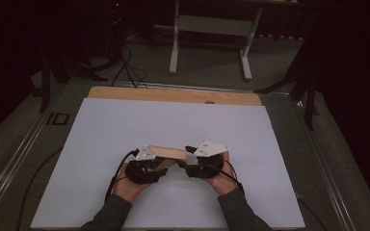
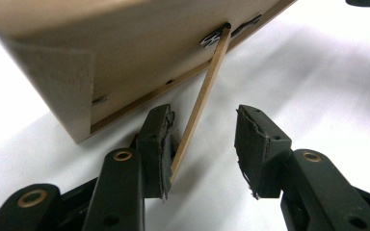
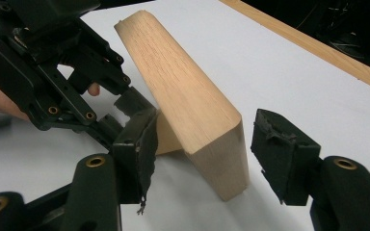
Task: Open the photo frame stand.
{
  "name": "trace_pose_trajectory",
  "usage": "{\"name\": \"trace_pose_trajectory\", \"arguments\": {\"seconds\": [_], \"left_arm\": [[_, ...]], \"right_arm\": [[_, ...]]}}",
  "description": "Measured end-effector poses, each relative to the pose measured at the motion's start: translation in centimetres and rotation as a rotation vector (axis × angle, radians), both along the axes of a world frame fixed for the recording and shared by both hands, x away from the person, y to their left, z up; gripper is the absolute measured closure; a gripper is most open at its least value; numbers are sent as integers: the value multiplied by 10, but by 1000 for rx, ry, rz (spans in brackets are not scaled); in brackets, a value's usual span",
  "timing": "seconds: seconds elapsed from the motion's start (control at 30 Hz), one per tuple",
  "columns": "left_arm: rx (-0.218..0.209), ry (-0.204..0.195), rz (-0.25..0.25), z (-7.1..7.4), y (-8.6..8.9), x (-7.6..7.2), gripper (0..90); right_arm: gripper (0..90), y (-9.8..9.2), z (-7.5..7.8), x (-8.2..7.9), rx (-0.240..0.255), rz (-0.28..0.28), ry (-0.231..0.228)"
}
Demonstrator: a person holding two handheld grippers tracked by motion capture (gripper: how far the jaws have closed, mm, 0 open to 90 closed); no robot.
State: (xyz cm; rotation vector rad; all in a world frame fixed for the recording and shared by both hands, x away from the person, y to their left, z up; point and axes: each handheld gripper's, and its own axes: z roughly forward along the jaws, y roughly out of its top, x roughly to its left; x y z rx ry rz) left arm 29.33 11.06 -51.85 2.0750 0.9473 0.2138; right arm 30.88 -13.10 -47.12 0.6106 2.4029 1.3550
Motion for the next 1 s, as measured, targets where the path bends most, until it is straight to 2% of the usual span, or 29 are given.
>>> {"name": "trace_pose_trajectory", "arguments": {"seconds": [0.3, 0.63, 1.0], "left_arm": [[-4, -4, 10, 1, 3, 0, 563], [-3, -7, 16, 2, 6, -2, 558], [-16, -11, 24, 5, 9, -3, 559]], "right_arm": [[393, -1, 1, 0, 17, 12, 9], [387, -6, 7, 0, 59, 13, 14], [402, -14, 12, 3, 128, 2, 28]]}}
